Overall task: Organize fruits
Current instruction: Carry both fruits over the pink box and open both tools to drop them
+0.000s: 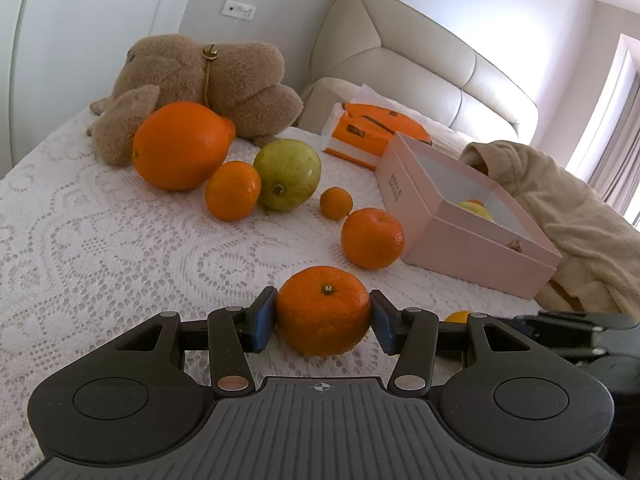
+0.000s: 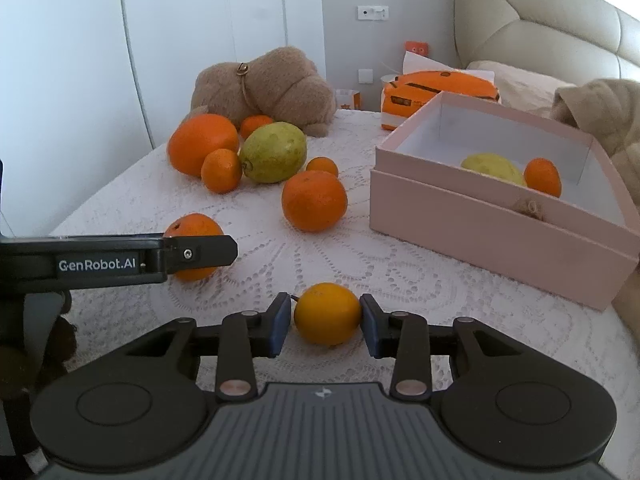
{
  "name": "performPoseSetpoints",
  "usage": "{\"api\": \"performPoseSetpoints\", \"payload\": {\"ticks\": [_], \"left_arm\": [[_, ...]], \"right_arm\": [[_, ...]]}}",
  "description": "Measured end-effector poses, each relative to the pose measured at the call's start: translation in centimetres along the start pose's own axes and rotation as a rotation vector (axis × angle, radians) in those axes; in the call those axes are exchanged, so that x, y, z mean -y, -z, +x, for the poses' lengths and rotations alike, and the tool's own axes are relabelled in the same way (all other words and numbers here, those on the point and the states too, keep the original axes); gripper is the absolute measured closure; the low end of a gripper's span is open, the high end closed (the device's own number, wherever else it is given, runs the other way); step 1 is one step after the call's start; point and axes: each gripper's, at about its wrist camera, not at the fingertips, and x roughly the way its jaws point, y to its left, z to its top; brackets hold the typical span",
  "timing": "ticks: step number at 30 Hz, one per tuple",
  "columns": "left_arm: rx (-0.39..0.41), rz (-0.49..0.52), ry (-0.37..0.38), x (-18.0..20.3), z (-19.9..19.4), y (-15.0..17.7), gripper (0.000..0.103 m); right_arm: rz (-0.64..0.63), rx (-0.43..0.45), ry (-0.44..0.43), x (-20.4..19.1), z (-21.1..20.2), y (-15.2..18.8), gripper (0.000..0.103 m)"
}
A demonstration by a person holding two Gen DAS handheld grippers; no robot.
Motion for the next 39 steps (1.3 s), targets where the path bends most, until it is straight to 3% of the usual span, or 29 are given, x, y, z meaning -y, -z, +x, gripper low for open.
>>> {"api": "performPoseSetpoints", "payload": {"ticks": [2,5,8,11,14,17,19,22,24,28,32,36,39], "left_arm": [[-0.006,0.015,-0.015,0.5,-0.1,-0.1,0.048],[-0.026,0.014,0.044,1.6,0.3,-1.7,0.049],[0.015,0.066,0.095,4.2,0.4,-5.7,0.049],[0.095,0.135,0.148,7.2,0.6,-10.9,0.048],[0.151,0.193,0.161,9.9,2.5,-15.6,0.048],[0.134,0.219,0.141,11.7,6.3,-18.9,0.048],[0.055,0.200,0.136,12.1,9.8,-20.0,0.048],[-0.068,0.222,0.092,12.4,15.1,-19.8,0.048],[-0.103,0.289,0.051,12.7,17.6,-19.0,0.048],[-0.126,0.372,0.031,13.3,19.5,-18.2,0.048],[-0.152,0.370,0.034,13.6,20.4,-17.8,0.048],[-0.201,0.411,0.035,14.7,21.8,-16.3,0.048],[-0.190,0.474,0.012,15.6,21.4,-15.7,0.048]], "right_arm": [[0.021,0.017,0.013,0.5,-0.5,-0.3,0.068],[0.076,0.095,0.039,2.0,-2.5,-2.3,0.069],[0.140,0.219,0.051,4.0,-5.7,-6.9,0.069],[0.142,0.359,0.133,5.7,-8.7,-12.0,0.069],[0.182,0.398,0.169,8.2,-9.7,-16.1,0.069],[0.219,0.379,0.225,10.6,-8.9,-18.3,0.069],[0.229,0.346,0.272,12.0,-7.6,-18.4,0.069],[0.269,0.251,0.299,14.3,-5.0,-16.9,0.069],[0.299,0.171,0.295,15.7,-2.7,-15.4,0.069],[0.328,0.041,0.308,17.0,1.5,-12.0,0.069],[0.294,-0.023,0.321,16.5,4.8,-9.7,0.069],[0.206,-0.016,0.351,14.7,6.0,-9.3,0.068],[0.188,-0.008,0.354,14.2,6.3,-9.3,0.068]]}}
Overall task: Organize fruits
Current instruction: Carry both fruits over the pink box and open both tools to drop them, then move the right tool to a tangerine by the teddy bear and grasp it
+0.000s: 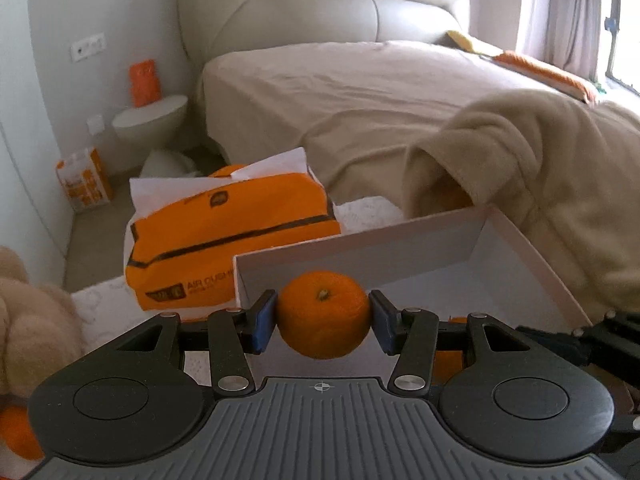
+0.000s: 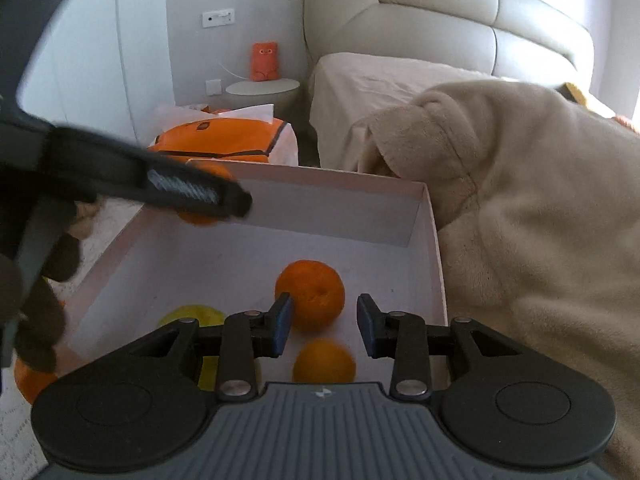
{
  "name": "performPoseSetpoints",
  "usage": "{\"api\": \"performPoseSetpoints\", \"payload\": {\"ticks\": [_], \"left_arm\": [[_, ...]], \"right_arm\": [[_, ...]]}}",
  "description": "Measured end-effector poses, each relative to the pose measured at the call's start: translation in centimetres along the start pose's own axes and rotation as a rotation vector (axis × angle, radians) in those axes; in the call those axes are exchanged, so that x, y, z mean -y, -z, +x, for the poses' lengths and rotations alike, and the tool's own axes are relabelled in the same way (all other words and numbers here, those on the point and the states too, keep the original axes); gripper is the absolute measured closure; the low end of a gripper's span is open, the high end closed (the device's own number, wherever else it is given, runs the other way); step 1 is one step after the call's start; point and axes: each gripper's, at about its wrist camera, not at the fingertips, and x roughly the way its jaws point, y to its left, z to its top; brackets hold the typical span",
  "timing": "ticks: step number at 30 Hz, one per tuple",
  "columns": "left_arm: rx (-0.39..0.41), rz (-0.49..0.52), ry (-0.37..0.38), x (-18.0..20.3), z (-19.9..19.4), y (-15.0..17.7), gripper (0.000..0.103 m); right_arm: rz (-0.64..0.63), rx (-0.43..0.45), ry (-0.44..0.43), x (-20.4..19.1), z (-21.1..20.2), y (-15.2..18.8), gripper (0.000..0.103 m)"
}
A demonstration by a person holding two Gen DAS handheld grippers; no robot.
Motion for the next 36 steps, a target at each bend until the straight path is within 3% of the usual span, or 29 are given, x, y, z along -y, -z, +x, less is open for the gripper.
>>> {"api": "performPoseSetpoints", "payload": {"ticks": [4,6,10,14,18,24,31,36], "left_arm": [[-0.011,-0.020,0.040,-0.3,-0.8,0.0,0.048],[0.005,-0.052,0.053,-0.7,-1.5,0.1,0.048],[0.103,-0.152,0.073,-2.3,-5.0,1.8,0.048],[0.193,-0.212,0.071,-3.9,-9.6,5.6,0.048],[0.263,-0.248,0.009,-6.1,-14.4,9.7,0.049],[0.381,-0.418,-0.081,-10.0,-18.4,15.7,0.050],[0.383,-0.527,-0.160,-12.5,-19.2,20.3,0.050],[0.339,-0.636,-0.273,-14.2,-19.8,22.3,0.050]], "right_arm": [[0.012,0.007,-0.022,0.3,-0.3,0.2,0.060],[0.010,0.019,-0.018,0.8,-0.8,0.3,0.039],[0.000,0.046,-0.004,0.6,-0.9,0.7,0.039],[-0.010,0.084,0.014,0.6,-1.7,1.1,0.036],[0.011,0.116,0.014,0.8,-3.1,1.0,0.035],[0.022,0.132,-0.019,0.2,-3.8,0.9,0.032],[0.041,0.198,-0.065,-2.2,-6.8,0.6,0.032],[-0.023,0.209,-0.133,-5.4,-8.7,0.2,0.032]]}}
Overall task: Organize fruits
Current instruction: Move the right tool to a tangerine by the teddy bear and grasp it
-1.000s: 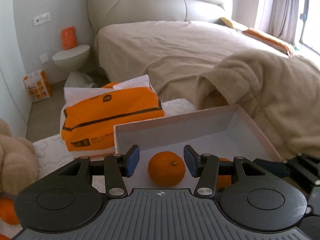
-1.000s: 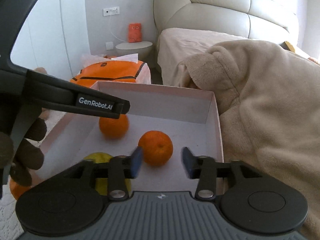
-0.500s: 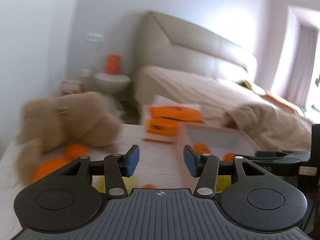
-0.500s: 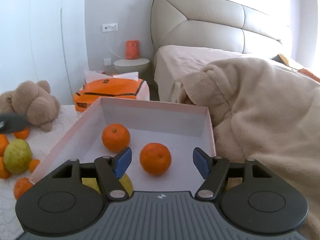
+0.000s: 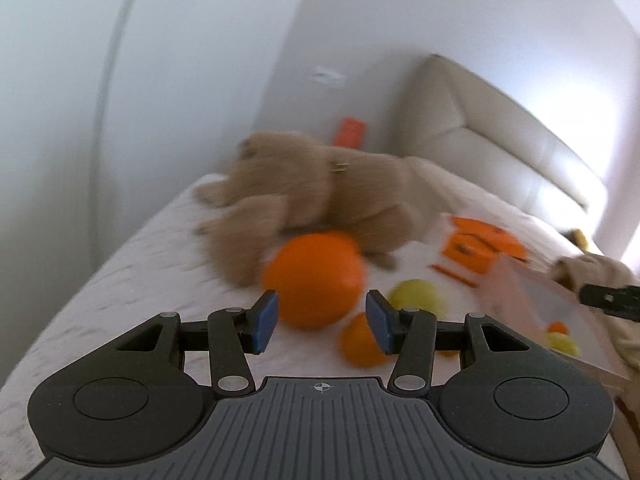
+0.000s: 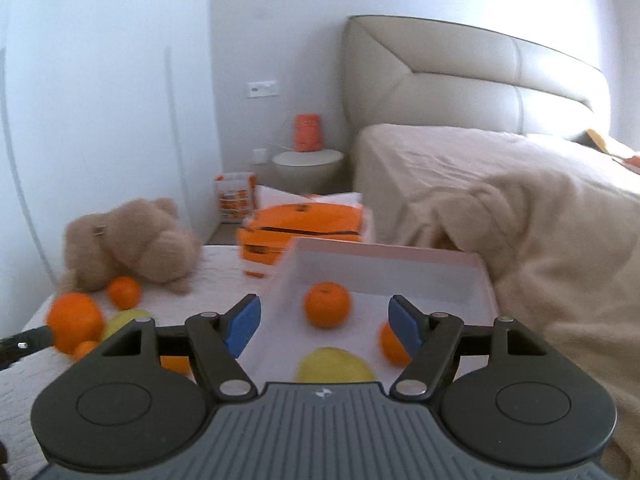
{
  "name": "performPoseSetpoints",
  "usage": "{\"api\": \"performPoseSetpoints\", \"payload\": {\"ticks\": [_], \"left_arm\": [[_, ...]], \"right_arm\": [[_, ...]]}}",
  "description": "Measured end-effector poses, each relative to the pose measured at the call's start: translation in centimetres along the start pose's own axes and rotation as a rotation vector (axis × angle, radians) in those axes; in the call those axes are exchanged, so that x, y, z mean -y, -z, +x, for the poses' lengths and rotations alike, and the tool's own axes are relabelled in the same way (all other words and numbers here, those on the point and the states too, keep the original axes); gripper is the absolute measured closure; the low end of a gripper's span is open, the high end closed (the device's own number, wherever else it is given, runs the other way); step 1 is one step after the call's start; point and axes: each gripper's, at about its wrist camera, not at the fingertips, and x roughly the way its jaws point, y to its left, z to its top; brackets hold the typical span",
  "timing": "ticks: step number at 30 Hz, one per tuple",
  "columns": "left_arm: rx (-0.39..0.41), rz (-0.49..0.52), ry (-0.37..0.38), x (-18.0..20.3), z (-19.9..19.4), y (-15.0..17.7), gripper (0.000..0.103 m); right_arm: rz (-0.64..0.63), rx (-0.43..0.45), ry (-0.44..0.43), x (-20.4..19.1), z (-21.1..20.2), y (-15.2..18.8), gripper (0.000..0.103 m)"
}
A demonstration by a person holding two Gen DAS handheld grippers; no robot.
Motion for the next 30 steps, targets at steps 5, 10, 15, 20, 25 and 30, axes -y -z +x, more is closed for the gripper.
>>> {"api": "performPoseSetpoints", "payload": {"ticks": [5,10,15,20,25,30], "left_arm": [[0.009,-0.044,0.008,-1.6,-0.7,1.2,0.050],[0.006,-0.061,0.037,-1.9,-0.4,1.6,0.050],[0.051,-0.065,0.043,-1.9,-1.1,1.8,0.050],[0.075,-0.100,0.034,-2.6,-1.3,1.8,0.050],[0.055,-0.103,0.051,-2.8,-1.2,1.9,0.050],[0.052,-0.110,0.074,-2.9,-1.2,2.0,0.050]], "right_arm": [[-0.060,-0.050,-0.102,-4.0,0.6,0.2,0.032],[-0.119,-0.123,-0.176,-8.2,3.1,-0.4,0.032],[-0.060,-0.203,-0.261,-11.5,7.4,-4.0,0.036],[0.074,-0.358,-0.302,-15.0,14.6,-5.5,0.047],[0.129,-0.454,-0.254,-17.9,20.4,-4.3,0.048],[0.155,-0.502,-0.327,-18.9,20.8,-4.0,0.063]]}}
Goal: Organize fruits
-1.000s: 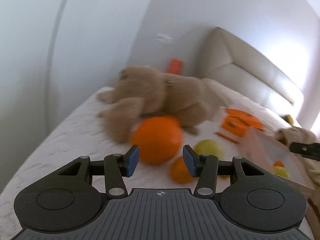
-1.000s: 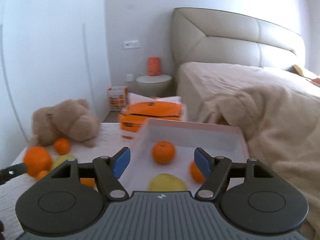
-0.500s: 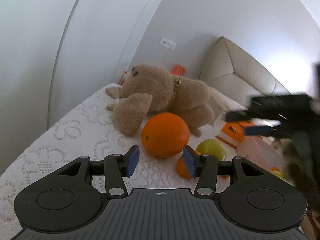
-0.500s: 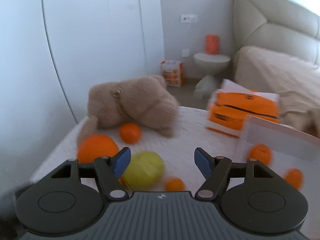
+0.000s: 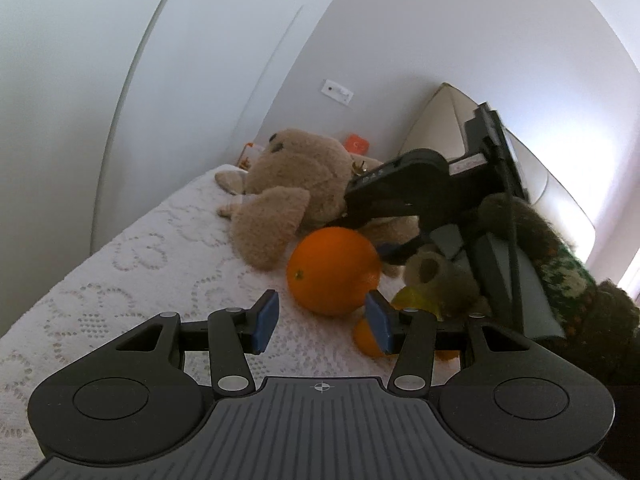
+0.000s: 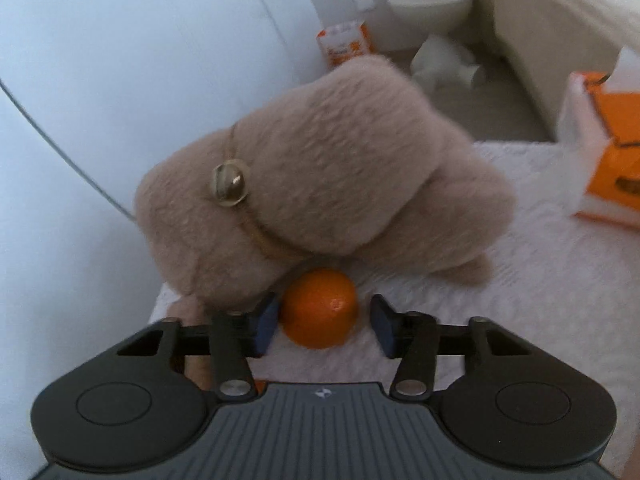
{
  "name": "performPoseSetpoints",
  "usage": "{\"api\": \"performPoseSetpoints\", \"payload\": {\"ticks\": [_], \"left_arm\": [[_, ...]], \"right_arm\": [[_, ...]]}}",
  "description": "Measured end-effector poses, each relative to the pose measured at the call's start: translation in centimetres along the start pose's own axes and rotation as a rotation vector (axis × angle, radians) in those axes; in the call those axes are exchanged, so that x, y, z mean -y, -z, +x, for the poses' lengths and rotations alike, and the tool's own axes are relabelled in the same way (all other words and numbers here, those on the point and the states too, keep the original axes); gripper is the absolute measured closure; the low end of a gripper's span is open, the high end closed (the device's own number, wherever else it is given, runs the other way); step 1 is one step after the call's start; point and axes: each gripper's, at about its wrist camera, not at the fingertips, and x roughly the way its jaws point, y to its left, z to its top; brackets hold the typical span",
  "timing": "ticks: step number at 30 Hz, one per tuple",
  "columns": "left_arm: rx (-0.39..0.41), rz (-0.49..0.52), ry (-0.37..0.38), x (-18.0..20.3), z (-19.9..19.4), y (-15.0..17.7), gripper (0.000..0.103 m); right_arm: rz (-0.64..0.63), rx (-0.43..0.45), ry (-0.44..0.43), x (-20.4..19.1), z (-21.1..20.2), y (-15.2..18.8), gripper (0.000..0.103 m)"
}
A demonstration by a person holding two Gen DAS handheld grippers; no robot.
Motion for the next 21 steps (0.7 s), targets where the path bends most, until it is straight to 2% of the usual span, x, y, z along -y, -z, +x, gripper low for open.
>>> {"api": "performPoseSetpoints", "payload": {"ticks": [4,9,14,21], "left_arm": [[0.001,-0.009,0.013,-0.1,0.0,0.0,0.050],[-0.008,-0.007,0.025,-0.1,0.0,0.0,0.050],[-0.033,0.021,0.037,0.3,0.5,0.2,0.050],[-0.055,0.104,0.038,1.8,0.8,0.9,0.050]], "right_arm": [[-0.040,0.053,0.020,0.0,-2.6,0.7,0.063],[-0.047,0.108,0.007,2.0,-7.9,2.3,0.063],[-0.094,0.171,-0.014,4.0,-13.9,7.2,0.063],[-0.094,0.260,0.061,7.2,-19.1,15.8,0.063]]}}
